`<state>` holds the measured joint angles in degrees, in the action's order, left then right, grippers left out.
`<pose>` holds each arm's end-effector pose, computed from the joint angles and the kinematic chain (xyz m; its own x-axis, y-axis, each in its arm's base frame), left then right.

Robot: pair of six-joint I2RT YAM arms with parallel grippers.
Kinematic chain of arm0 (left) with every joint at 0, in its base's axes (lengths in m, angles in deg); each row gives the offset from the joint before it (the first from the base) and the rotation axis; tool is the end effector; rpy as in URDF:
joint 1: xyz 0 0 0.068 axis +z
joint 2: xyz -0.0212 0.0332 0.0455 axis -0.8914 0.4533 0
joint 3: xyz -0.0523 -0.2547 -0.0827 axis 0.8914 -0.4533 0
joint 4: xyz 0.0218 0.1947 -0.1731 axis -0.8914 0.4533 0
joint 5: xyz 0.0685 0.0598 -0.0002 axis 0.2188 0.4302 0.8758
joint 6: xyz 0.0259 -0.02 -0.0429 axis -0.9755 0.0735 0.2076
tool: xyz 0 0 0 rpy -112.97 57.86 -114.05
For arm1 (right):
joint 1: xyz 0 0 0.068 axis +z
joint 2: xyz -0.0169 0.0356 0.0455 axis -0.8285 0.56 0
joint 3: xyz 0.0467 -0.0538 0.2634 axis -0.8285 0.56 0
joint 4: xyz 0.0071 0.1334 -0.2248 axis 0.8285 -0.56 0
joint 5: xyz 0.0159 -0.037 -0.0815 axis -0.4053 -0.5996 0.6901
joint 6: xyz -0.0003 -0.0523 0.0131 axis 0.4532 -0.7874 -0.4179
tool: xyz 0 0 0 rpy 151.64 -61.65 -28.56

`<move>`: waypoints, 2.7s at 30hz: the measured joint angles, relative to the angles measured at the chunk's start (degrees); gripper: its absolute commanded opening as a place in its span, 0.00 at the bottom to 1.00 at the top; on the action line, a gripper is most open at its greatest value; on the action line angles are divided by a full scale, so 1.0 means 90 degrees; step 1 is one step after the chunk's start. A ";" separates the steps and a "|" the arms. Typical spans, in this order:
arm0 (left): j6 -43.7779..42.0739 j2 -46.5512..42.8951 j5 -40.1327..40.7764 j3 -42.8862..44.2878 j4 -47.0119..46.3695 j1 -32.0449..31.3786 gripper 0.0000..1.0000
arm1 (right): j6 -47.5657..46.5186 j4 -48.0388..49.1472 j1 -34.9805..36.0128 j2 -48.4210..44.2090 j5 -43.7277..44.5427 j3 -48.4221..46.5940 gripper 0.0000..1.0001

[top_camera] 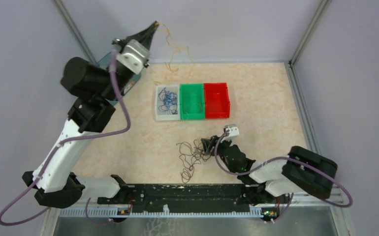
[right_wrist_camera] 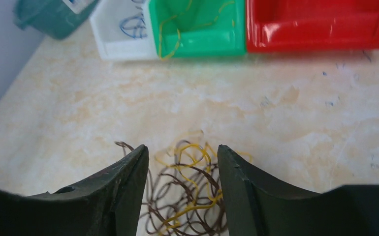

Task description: Untangle the cables

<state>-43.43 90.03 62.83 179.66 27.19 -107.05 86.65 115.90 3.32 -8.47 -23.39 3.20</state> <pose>0.1453 -0.1418 0.6072 0.7617 0.1545 -0.6292 0.2920 0.7851 0.5462 0.1179 0.1621 0.1354 -0.3434 0.3010 -0.8897 -0.3459 0.8402 0.4177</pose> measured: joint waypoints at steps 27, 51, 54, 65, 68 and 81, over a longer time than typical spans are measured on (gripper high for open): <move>-0.0034 0.1758 0.0612 -0.2640 -0.0265 0.0134 0.00 | -0.0369 -0.3230 0.0000 -0.4187 0.0755 -0.0556 0.56; 0.0019 0.2994 0.0566 -0.2642 -0.0216 0.0695 0.00 | -0.0401 -0.4175 0.0000 -0.4971 0.1234 -0.0556 0.53; 0.0019 0.3079 0.0568 -0.2642 -0.0221 0.0772 0.00 | -0.0401 -0.4182 0.0000 -0.4971 0.1234 -0.0554 0.53; 0.0012 0.3667 0.0697 -0.2645 -0.0464 0.0872 0.00 | -0.0398 -0.4182 0.0000 -0.4971 0.1282 -0.0549 0.52; 0.0017 0.3871 0.0750 -0.2645 -0.0551 0.0872 0.00 | -0.0398 -0.4182 0.0000 -0.4969 0.1307 -0.0544 0.52; 0.0187 0.4575 0.0765 -0.2654 -0.0741 0.0872 0.00 | -0.0403 -0.4177 -0.0005 -0.4928 0.1399 -0.0544 0.52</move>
<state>-41.75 131.21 69.72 155.77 20.53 -99.21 83.02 78.31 3.28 -52.81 -10.80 -1.70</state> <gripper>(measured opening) 0.006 0.525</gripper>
